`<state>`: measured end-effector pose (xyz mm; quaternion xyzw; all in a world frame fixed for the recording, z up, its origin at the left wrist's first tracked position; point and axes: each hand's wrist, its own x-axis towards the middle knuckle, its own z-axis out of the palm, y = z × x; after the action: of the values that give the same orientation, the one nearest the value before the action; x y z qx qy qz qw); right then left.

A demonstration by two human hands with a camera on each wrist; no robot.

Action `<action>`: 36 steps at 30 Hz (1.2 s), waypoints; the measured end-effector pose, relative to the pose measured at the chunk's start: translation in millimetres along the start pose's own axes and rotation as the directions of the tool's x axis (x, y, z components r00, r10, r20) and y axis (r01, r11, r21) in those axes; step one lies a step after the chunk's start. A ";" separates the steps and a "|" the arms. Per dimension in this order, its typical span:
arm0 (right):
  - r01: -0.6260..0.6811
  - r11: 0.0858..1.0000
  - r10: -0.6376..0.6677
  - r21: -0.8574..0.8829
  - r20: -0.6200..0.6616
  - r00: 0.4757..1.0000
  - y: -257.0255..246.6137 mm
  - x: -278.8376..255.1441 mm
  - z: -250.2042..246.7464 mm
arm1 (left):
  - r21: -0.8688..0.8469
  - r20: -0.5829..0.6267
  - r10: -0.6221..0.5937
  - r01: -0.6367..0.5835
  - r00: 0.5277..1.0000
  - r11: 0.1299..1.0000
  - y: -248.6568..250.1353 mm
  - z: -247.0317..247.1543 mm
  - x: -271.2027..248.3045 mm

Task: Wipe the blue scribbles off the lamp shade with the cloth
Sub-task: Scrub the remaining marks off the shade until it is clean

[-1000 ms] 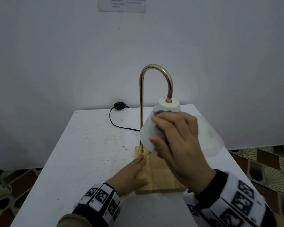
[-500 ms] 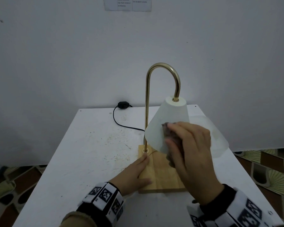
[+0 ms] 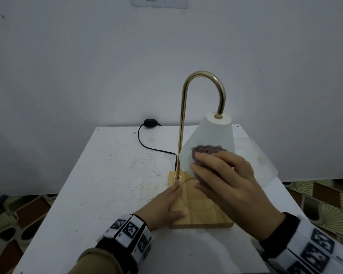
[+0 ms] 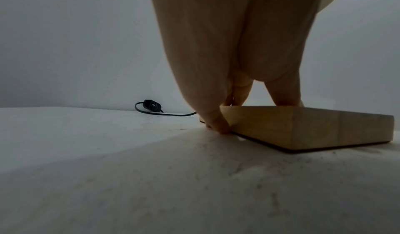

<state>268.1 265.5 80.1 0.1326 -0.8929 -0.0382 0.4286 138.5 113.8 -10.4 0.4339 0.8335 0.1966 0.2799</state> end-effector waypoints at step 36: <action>-0.202 0.972 0.213 0.123 -0.088 0.973 -13.4 -10.0 -8.6 | 0.027 0.016 -0.030 0.030 0.999 0.999 7.0 -1.2 -4.7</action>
<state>283.5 255.7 75.6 0.0642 -0.8800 0.0641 0.4663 144.2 113.7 -4.1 0.4266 0.8402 0.1778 0.2837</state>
